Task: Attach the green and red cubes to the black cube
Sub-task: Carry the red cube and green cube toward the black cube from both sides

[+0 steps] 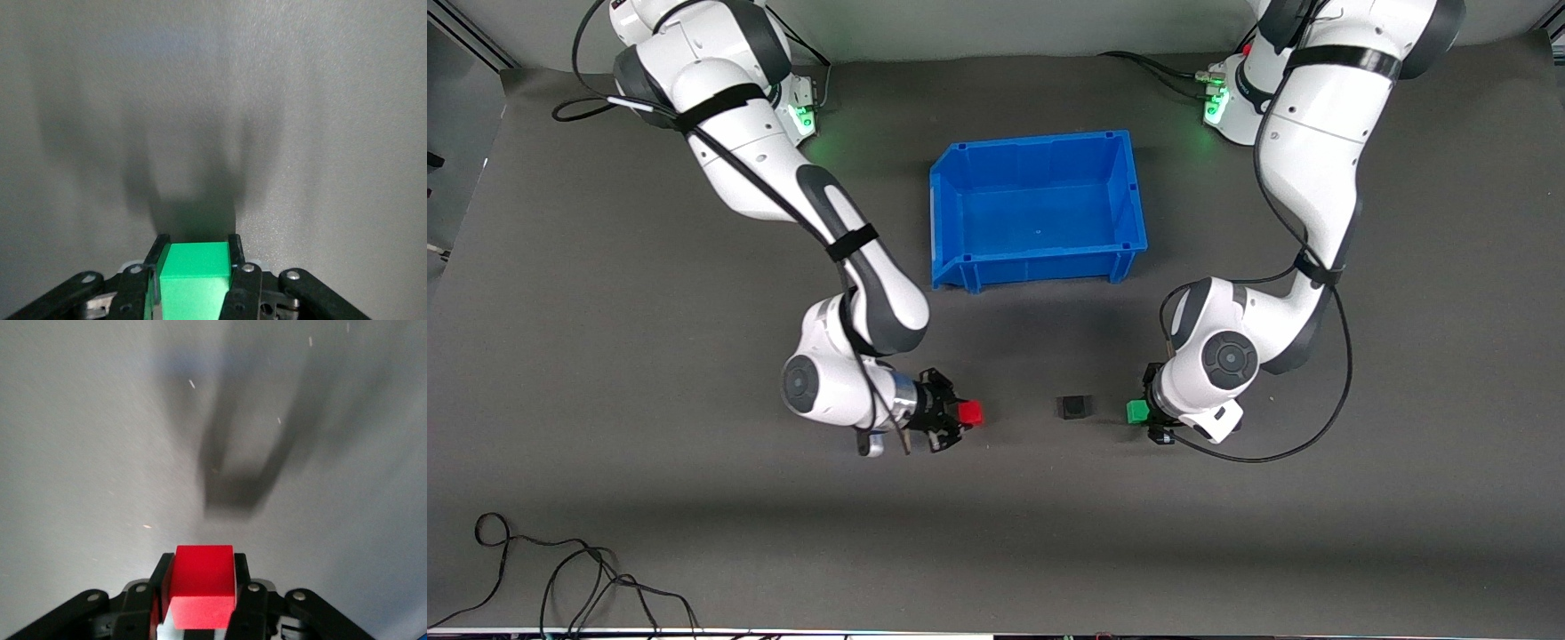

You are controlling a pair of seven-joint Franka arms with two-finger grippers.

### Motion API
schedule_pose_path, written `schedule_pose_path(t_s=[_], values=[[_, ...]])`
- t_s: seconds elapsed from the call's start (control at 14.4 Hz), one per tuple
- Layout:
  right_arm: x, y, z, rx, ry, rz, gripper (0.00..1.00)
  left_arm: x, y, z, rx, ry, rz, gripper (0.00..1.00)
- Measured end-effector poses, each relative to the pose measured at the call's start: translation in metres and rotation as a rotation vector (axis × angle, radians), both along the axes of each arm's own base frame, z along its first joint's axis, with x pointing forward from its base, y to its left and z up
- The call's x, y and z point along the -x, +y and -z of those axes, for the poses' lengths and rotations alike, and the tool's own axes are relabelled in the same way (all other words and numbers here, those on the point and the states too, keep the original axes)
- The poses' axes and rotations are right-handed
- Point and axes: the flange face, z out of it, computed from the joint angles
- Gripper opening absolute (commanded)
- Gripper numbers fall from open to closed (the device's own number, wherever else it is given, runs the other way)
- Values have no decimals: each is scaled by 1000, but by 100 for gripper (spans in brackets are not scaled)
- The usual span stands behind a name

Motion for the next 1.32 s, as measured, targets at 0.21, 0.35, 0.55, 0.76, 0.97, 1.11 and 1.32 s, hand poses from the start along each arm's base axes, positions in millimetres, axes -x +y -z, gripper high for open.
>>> schedule_pose_path(t_s=[0.21, 0.35, 0.55, 0.76, 0.97, 1.11, 1.32], values=[[13, 22, 6, 4, 1, -25, 20, 1, -9, 3, 3, 4, -29, 0], [18, 31, 8, 4, 3, -38, 20, 2, -22, 3, 6, 0, -31, 0], [27, 48, 11, 6, 4, -19, 20, 5, -37, 2, 9, -2, -21, 0], [33, 66, 13, 3, -21, 53, 20, 12, -51, 4, 2, 16, -9, 0], [31, 76, 15, -6, -12, 118, 20, 18, -62, 4, 2, 19, -6, 0], [27, 82, 15, -16, -15, 152, 17, 19, -64, 3, 2, 19, -4, 0], [24, 87, 15, -29, -33, 186, 16, 16, -64, 0, 6, 12, -10, 0]])
